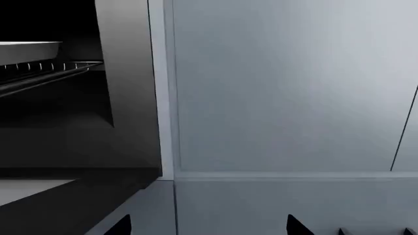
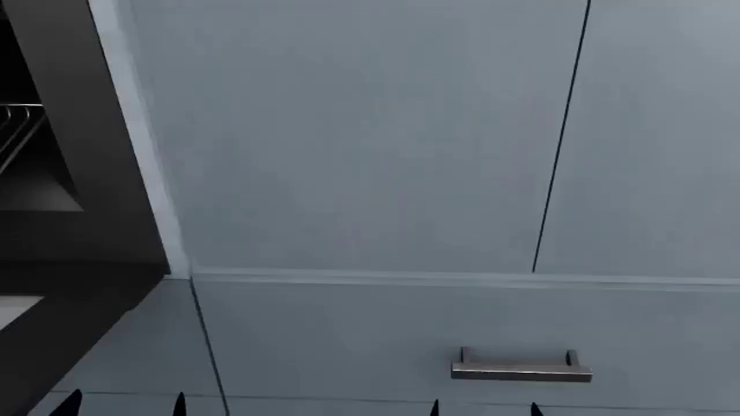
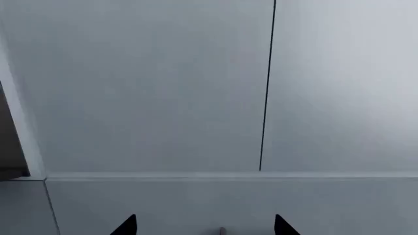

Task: Pick the corn from the oven and place it on the plate on the counter.

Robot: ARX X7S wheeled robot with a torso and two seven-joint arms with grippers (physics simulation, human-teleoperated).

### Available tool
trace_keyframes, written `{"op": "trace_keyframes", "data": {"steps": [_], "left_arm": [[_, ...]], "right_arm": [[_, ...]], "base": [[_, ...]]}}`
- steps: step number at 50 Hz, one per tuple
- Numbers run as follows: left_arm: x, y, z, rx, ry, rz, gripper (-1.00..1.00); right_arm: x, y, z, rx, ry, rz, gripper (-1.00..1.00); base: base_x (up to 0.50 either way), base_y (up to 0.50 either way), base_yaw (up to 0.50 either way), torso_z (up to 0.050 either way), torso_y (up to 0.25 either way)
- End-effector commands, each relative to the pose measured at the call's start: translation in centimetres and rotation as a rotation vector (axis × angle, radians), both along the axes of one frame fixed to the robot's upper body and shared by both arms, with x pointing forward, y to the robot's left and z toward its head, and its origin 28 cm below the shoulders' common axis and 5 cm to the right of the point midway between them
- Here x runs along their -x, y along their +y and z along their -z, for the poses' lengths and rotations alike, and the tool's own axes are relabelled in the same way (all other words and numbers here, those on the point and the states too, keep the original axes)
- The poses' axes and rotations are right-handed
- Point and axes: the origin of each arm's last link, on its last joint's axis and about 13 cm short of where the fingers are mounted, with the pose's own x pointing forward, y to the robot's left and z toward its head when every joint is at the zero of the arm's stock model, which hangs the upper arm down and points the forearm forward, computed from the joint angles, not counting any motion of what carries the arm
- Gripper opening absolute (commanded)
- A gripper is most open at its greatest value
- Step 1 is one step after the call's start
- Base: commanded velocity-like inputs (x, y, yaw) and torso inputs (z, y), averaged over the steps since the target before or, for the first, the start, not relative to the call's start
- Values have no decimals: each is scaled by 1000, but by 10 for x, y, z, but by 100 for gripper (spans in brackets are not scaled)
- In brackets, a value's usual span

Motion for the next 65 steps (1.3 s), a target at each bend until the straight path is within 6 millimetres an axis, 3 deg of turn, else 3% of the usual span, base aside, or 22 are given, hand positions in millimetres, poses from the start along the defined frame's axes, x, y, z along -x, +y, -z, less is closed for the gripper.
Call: {"op": "trace_keyframes", "data": {"steps": [1,18,25,27,30,31,33,41,44,46,50,52,55,61,65], "left_arm": [[0,0,0,-9,0,4,100],[1,-3,-1,-34,-29,36,100],[2,-2,-20,32,-80,70,100],[-1,-3,-40,56,-129,74,100],[-2,-5,-84,99,-224,85,100],[-2,-5,-85,99,-224,85,100],[1,-11,-127,89,-330,115,100],[24,-28,-214,114,-543,211,100],[27,-31,-226,118,-568,222,100],[33,-34,-244,121,-609,231,100],[41,-36,-262,116,-656,235,100],[43,-37,-267,118,-670,235,100],[50,-38,-279,131,-707,244,100],[61,-41,-299,138,-781,250,100],[72,-44,-313,142,-833,265,100]], "right_arm": [[0,0,1,5,2,5,100],[-1,0,-3,11,-11,30,100],[-1,0,-13,36,4,39,100],[2,3,-24,55,-16,26,100],[2,6,-64,32,-96,27,100],[3,6,-64,32,-96,27,100],[3,7,-105,-8,-174,28,100],[18,9,-186,-41,-316,20,100],[21,10,-200,-37,-335,14,100],[18,-4,-229,49,-460,102,100],[41,10,-258,-40,-526,113,100],[53,14,-263,-49,-478,-6,100],[65,16,-281,-63,-515,-29,100],[76,19,-299,-66,-583,-35,100],[74,17,-300,-36,-601,9,100]], "base": [[0,0,0,0,0],[0,0,0,0,0],[0,0,0,0,0],[0,0,0,0,0],[0,0,0,0,0],[0,0,0,0,0],[0,0,0,0,0],[0,0,0,0,0],[0,0,0,0,0],[0,0,0,0,0],[0,0,0,0,0],[0,0,0,0,0],[0,0,0,0,0],[0,0,0,0,0],[0,0,0,0,0]]}}
